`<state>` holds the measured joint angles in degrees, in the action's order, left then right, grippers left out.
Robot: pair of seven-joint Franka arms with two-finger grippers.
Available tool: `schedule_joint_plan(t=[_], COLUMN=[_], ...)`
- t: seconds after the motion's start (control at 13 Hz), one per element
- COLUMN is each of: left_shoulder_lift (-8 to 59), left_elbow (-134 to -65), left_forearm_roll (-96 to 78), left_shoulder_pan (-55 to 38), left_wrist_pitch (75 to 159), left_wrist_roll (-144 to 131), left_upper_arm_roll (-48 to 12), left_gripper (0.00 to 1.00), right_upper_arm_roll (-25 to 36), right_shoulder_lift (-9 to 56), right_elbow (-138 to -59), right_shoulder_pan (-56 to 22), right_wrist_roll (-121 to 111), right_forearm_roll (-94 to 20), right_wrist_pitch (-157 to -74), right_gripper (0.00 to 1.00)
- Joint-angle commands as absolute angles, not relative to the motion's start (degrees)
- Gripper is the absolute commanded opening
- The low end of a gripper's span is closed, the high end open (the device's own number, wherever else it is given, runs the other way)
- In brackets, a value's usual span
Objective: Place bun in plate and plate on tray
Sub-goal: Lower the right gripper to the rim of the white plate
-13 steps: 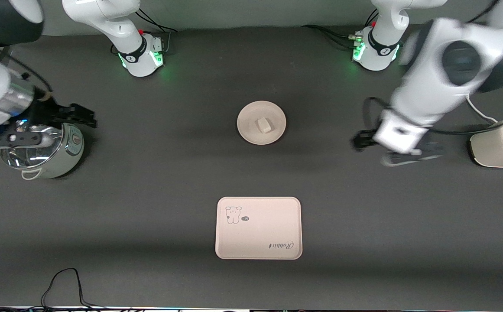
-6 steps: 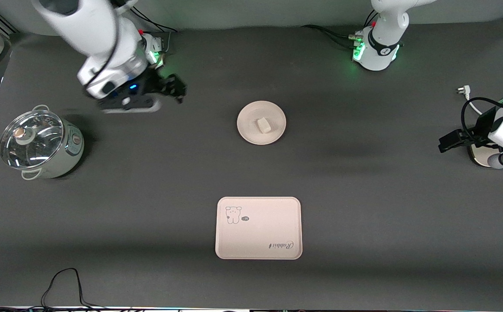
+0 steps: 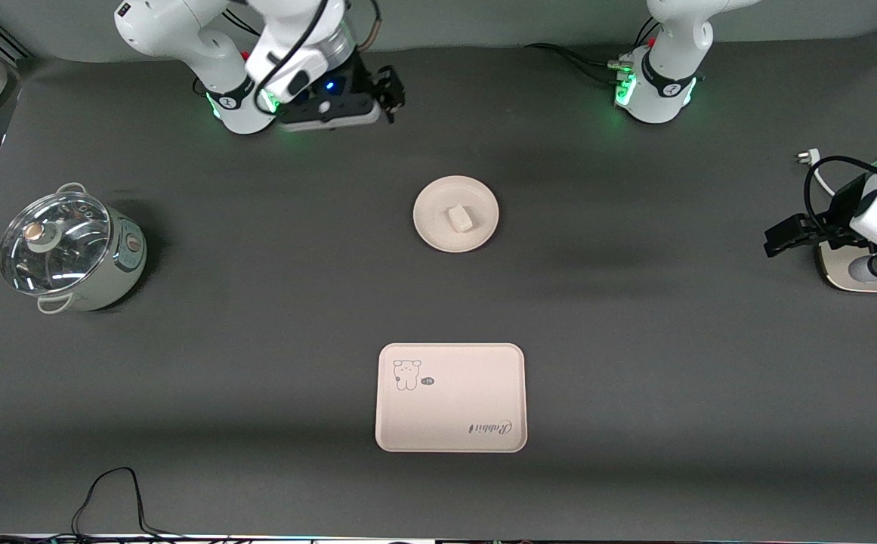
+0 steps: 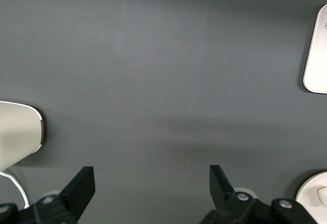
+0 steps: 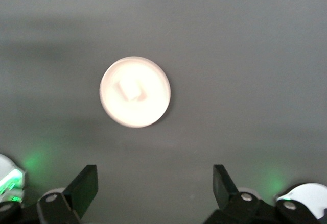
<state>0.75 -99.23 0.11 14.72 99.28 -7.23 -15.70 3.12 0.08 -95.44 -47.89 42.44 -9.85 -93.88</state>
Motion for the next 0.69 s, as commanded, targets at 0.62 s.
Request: schedule_joint_plan(t=[0.62], left_shoulder_lift=[-0.35], left_elbow=[-97.3], left_forearm_roll=[0.18], left_shoulder_pan=[15.29], left_wrist_pitch=[93.69], left_wrist_roll=[-5.8], left_upper_arm_roll=[-15.21], left_gripper=[1.0], right_upper_arm_roll=[3.87], right_shoulder_lift=[-6.59], right_elbow=[-120.12], right_shoulder_pan=[-47.99], right_wrist_roll=[36.74], right_forearm_roll=[-16.79], right_wrist_pitch=[-120.03], right_gripper=[1.0])
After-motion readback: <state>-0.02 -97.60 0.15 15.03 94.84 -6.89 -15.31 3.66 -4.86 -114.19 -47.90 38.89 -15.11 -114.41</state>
